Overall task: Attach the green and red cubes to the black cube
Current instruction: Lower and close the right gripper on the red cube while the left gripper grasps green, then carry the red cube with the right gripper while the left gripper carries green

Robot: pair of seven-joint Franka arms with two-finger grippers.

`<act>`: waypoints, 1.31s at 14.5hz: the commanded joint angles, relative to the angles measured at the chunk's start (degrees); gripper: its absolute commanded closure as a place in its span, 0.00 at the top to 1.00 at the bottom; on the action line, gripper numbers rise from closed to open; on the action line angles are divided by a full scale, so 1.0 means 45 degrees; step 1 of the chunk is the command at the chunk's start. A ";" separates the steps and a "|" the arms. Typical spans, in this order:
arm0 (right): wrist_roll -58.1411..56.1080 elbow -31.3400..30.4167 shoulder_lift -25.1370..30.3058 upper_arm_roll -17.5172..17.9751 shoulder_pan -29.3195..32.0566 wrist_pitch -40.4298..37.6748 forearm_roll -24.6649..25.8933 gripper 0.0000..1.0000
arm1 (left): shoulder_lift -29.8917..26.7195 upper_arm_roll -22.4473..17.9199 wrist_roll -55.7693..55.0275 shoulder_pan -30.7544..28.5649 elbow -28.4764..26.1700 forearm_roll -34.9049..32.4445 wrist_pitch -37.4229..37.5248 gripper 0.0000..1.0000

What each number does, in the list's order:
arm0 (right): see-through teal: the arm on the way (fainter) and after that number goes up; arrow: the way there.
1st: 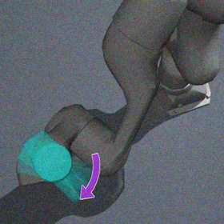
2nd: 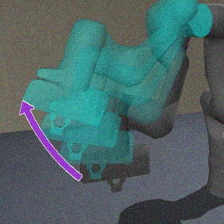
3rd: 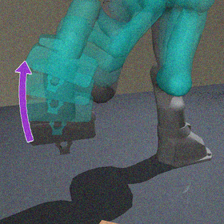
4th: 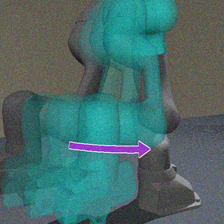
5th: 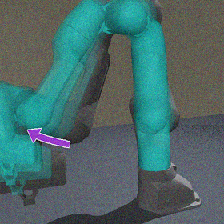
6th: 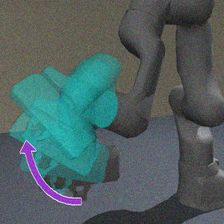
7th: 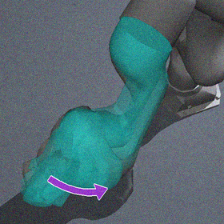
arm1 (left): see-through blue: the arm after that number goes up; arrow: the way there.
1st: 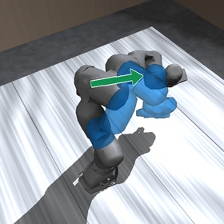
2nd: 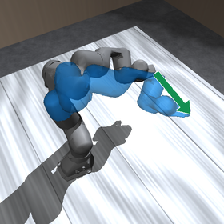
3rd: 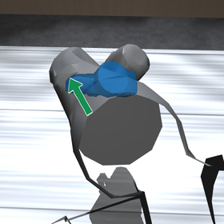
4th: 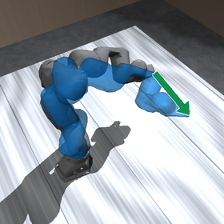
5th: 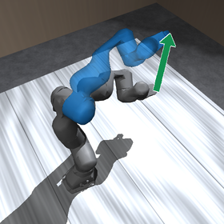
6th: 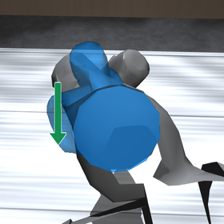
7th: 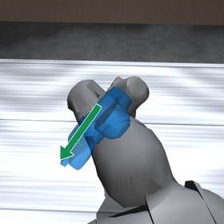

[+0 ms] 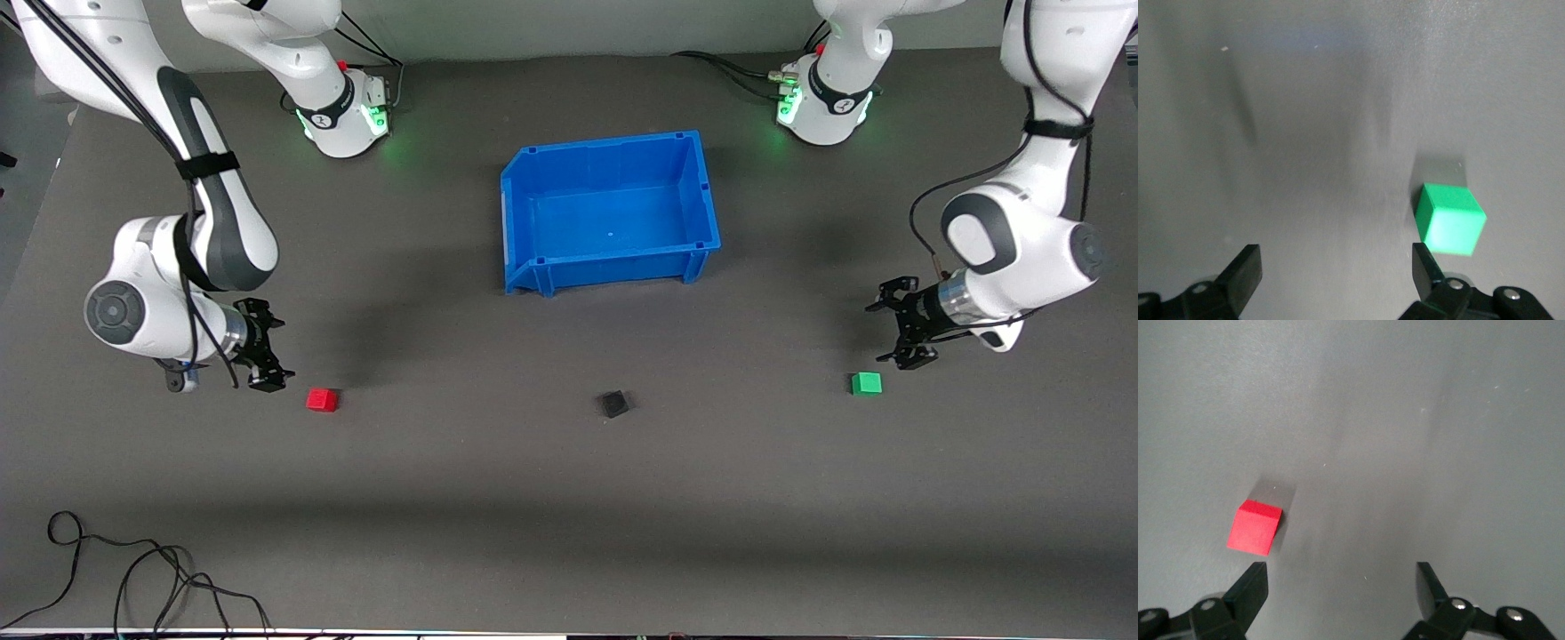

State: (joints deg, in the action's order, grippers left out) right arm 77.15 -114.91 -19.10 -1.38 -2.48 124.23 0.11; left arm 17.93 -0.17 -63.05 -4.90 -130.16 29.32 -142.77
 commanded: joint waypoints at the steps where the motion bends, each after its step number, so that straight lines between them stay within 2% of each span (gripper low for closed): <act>1: 0.0609 -0.0030 -0.0674 -0.0064 -0.0035 0.1215 0.0173 0.95 | 0.0604 -0.0059 0.0652 0.0132 0.0407 0.0456 -0.0440 1.00; 3: 0.0648 -0.0010 -0.1142 -0.0083 0.0005 0.2350 0.0133 0.95 | 0.0956 -0.0078 0.0653 0.0132 0.0895 0.0515 -0.0440 1.00; 9: 0.1078 0.1277 -0.2764 -0.0103 -0.0132 0.2880 0.0172 0.95 | 0.1873 0.0058 0.0653 0.0152 0.2048 0.0749 -0.0460 1.00; 12: 0.1117 0.1473 -0.3174 -0.0103 -0.0093 0.3484 0.0230 0.95 | 0.2206 0.0175 0.0633 0.0152 0.2128 0.0769 -0.0869 1.00; 14: 0.1330 0.1552 -0.3333 -0.0103 -0.0132 0.3740 0.0152 0.95 | 0.2285 0.0215 0.0653 0.0132 0.2128 0.0769 -0.0909 0.67; 15: 0.1506 0.1630 -0.3410 -0.0083 -0.0151 0.3779 0.0191 0.88 | 0.2247 0.0215 0.0633 0.0132 0.2166 0.0769 -0.0909 0.50; 18: 0.1547 0.1825 -0.3489 -0.0063 -0.0483 0.3741 0.0133 0.44 | 0.2285 0.0215 0.0653 0.0132 0.2323 0.0769 -0.0889 0.53; 19: 0.1547 0.1845 -0.3508 -0.0044 -0.0483 0.3740 0.0152 0.38 | 0.2285 0.0215 0.0653 0.0132 0.2381 0.0769 -0.0870 0.53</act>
State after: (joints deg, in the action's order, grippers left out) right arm 82.27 -108.14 -34.12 -1.40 -3.70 140.92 0.10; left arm 27.39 0.94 -61.08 -4.77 -120.37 31.75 -146.40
